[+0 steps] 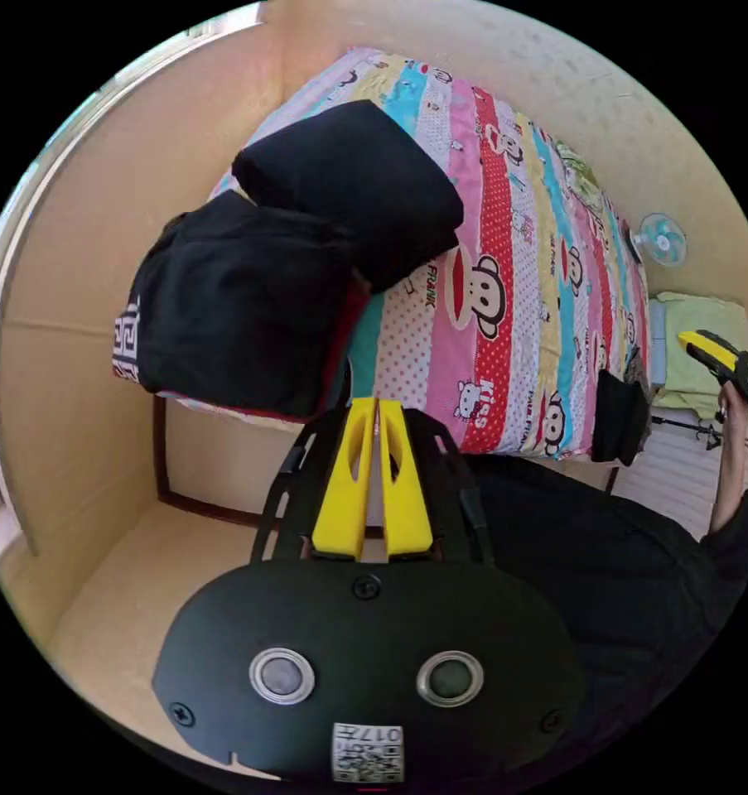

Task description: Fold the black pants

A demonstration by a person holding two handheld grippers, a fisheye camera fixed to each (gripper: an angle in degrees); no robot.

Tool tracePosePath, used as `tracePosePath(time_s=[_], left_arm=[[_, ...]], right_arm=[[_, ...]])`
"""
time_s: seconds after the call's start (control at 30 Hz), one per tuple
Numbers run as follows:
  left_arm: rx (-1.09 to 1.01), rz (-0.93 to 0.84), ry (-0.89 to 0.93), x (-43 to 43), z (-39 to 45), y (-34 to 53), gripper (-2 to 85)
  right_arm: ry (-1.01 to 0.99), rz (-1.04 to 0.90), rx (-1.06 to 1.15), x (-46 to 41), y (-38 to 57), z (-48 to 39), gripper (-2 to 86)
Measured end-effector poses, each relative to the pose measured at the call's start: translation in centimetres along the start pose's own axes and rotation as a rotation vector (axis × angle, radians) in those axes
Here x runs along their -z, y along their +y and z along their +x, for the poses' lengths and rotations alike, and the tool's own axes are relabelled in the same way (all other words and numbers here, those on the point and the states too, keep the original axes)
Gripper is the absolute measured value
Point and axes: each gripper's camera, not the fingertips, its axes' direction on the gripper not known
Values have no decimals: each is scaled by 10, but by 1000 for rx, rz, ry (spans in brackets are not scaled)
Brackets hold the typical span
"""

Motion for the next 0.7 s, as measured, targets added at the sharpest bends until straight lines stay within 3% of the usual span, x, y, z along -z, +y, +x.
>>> tracePosePath(time_s=[0.2, 0.37, 0.43, 0.63, 0.7], left_arm=[[-264, 89, -413, 65, 92, -51, -5], [-510, 68, -483, 34, 200, -41, -5], [-597, -21, -463, 1, 241, -36, -5], [-861, -482, -580, -137, 359, 15, -6], [-944, -617, -646, -178, 386, 42, -6]], right_arm=[[179, 455, -440, 97, 140, 47, 3], [282, 951, -810, 107, 321, 63, 4], [387, 1112, -853, 76, 395, 63, 4], [327, 1445, -1108, -14, 576, 77, 10], [361, 1478, -1187, -43, 620, 80, 13]])
